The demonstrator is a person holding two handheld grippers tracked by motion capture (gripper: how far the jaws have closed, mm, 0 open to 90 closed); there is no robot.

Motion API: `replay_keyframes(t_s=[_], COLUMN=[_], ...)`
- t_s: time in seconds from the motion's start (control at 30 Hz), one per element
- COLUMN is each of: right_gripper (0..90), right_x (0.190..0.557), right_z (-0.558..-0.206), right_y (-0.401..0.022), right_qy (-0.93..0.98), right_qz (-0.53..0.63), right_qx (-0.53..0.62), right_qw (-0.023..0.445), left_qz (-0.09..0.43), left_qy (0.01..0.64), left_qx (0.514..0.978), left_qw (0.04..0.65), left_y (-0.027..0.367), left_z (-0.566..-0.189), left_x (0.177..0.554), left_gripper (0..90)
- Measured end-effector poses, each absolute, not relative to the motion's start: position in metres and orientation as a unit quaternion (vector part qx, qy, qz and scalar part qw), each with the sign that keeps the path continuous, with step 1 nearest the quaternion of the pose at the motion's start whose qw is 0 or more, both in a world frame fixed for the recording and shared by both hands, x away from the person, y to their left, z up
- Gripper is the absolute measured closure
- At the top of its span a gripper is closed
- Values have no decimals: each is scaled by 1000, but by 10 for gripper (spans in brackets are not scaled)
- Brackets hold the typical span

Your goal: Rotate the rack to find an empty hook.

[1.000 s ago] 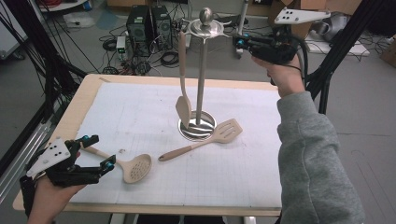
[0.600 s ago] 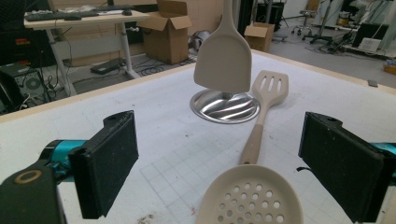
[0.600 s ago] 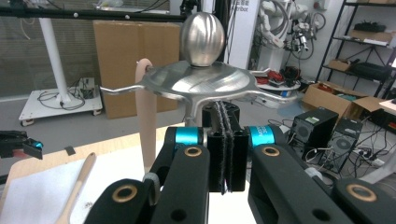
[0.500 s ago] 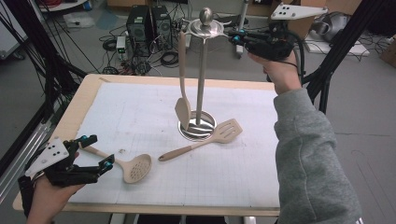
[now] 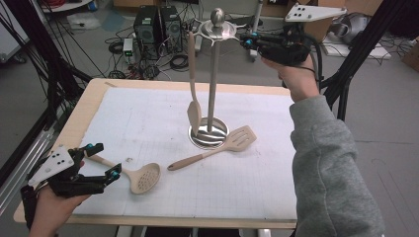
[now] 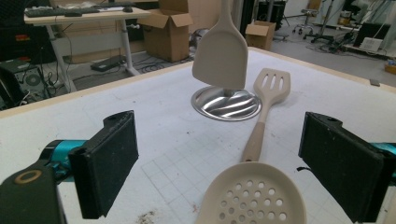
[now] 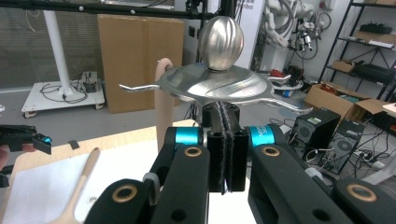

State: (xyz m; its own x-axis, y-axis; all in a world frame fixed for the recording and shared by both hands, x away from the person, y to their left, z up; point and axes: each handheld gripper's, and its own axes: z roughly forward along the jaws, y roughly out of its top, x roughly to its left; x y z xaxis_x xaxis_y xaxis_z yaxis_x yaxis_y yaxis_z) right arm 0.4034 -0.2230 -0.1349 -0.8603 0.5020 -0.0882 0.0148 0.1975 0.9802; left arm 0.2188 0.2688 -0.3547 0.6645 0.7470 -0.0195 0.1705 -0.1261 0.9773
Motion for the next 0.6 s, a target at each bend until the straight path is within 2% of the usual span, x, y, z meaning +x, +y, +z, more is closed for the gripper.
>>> replay_keyframes(t_s=[0.6], right_gripper=[898], right_x=[396], right_z=[-133], right_y=[-216], right_qy=[754], right_qz=[607], right_qx=[162], right_qw=[193], left_qz=[246], left_qy=[331], left_qx=[704], left_qw=[579], left_y=[271], left_z=[-357], left_x=[222], left_gripper=[122])
